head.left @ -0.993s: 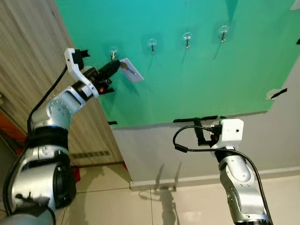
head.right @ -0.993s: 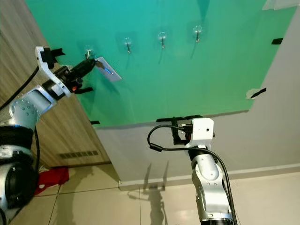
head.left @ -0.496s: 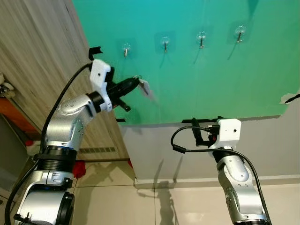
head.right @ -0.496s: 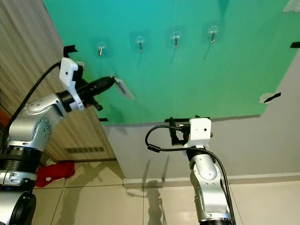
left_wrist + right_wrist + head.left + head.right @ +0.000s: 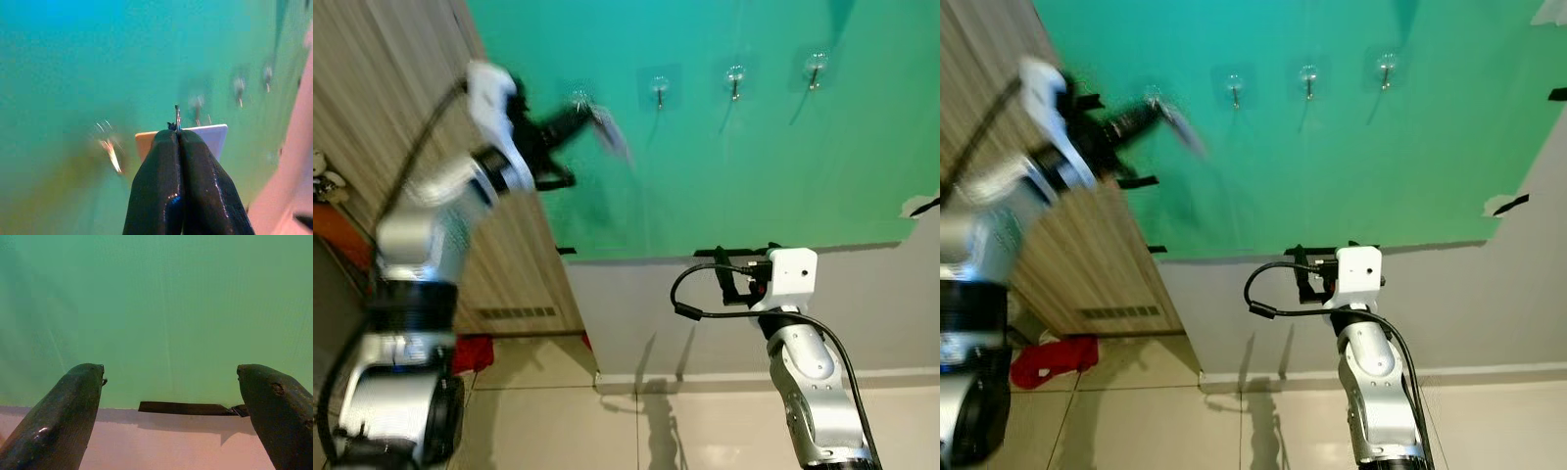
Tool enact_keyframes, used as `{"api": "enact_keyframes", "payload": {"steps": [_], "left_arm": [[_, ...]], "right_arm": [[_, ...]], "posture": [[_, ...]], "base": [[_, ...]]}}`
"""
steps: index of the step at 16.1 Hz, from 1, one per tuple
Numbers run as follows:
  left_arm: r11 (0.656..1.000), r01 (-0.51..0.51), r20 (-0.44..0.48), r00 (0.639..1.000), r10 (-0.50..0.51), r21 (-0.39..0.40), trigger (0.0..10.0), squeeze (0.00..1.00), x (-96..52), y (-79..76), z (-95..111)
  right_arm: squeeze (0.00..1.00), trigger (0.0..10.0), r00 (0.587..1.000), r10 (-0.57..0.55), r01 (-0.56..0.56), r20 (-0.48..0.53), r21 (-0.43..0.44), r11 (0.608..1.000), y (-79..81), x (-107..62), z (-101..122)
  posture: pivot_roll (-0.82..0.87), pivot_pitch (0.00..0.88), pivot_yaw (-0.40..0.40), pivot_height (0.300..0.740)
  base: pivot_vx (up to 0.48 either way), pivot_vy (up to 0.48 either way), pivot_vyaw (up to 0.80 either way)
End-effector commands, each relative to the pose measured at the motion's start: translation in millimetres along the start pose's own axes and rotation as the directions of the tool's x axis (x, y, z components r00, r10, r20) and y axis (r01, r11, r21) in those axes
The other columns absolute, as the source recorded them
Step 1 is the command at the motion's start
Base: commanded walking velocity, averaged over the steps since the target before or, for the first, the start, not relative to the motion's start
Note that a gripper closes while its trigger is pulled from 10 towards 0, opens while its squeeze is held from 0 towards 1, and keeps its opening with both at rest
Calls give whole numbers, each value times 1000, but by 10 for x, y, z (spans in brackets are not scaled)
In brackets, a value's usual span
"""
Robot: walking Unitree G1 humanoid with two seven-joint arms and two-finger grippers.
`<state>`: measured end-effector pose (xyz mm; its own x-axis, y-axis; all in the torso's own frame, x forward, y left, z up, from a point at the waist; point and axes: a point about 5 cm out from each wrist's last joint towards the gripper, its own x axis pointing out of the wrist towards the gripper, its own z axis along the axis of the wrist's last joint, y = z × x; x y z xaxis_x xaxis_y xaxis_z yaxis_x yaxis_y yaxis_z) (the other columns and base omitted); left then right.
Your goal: Hang keys on a hook
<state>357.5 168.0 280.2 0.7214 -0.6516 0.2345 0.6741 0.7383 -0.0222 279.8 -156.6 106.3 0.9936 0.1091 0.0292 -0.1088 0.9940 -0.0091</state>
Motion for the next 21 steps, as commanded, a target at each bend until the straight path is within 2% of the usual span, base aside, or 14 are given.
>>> {"api": "enact_keyframes", "payload": {"steps": [1,3,4,5,7,10,12,17,21], "left_arm": [[999,-34,16,999,34,-24,10000,0,-47,74,93],[998,-35,20,999,36,-50,10000,0,-50,81,117],[993,-52,5,999,53,-108,10000,0,-48,107,99],[978,-61,-11,998,60,-200,10000,0,-43,122,43],[964,-41,-14,999,38,-262,10000,0,-22,82,12],[954,-15,-32,999,6,-301,10000,0,-5,35,-17],[933,-23,-78,997,-5,-360,10000,0,23,16,-124],[923,-28,-110,994,-15,-384,10000,0,33,-56,-248],[899,-100,-160,986,34,-426,10000,0,-19,15,-455]], "right_arm": [[0,10000,1000,16,-17,6,14,1000,46,6,7],[0,10000,1000,18,-18,4,14,1000,47,6,4],[0,10000,1000,19,-19,3,14,1000,48,7,3],[0,10000,1000,23,-23,1,14,1000,53,4,-2],[0,10000,1000,25,-25,-1,13,1000,59,4,-7],[0,10000,1000,24,-24,-1,15,1000,61,1,-9],[0,10000,1000,19,-19,-5,19,1000,57,-10,-23],[0,10000,1000,11,-11,-7,20,1000,43,-21,-28],[0,10000,1000,15,-15,-9,19,1000,46,-7,-27]], "posture": [[-141,0,138,740],[-141,0,138,740],[-141,0,138,740],[-139,0,134,740],[-141,0,135,740],[-142,0,138,740],[-143,0,143,740],[-146,0,146,740],[-143,0,143,740]], "base": [[0,0,0],[0,0,0],[0,0,0],[0,0,0],[0,0,0],[0,0,0],[0,0,0],[0,0,0],[0,0,0]]}}
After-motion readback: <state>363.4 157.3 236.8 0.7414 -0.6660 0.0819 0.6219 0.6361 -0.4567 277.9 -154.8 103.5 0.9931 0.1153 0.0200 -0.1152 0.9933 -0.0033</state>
